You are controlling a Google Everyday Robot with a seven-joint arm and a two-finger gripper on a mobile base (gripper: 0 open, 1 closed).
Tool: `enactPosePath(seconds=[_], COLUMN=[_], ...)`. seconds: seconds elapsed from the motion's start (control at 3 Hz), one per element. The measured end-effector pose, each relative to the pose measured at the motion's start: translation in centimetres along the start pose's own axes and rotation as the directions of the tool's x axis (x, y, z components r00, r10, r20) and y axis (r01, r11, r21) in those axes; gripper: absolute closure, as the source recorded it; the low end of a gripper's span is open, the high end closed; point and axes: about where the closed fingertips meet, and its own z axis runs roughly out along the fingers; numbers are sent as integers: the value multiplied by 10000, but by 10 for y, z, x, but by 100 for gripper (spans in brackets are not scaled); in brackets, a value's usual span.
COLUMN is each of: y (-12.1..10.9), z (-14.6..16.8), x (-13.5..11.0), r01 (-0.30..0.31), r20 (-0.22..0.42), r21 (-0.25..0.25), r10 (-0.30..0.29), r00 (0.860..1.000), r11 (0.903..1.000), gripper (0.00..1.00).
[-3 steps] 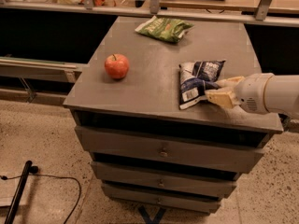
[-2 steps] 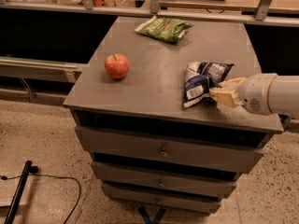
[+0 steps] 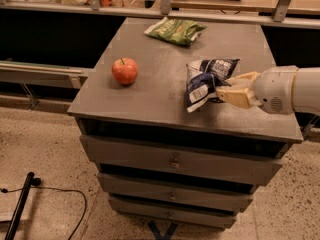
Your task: Pick blue chip bag
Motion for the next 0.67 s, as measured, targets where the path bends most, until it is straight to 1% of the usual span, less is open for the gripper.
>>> enactPosePath(seconds=[0.33,0.67], y=[11,11], z=[-9,-8], x=[-29,-29], r01=[522,524], r20=[782,782], r21=[-234,-235], r10=[-503,-504], r00=[9957,9957], r11=[9984,9983], gripper=[100,100])
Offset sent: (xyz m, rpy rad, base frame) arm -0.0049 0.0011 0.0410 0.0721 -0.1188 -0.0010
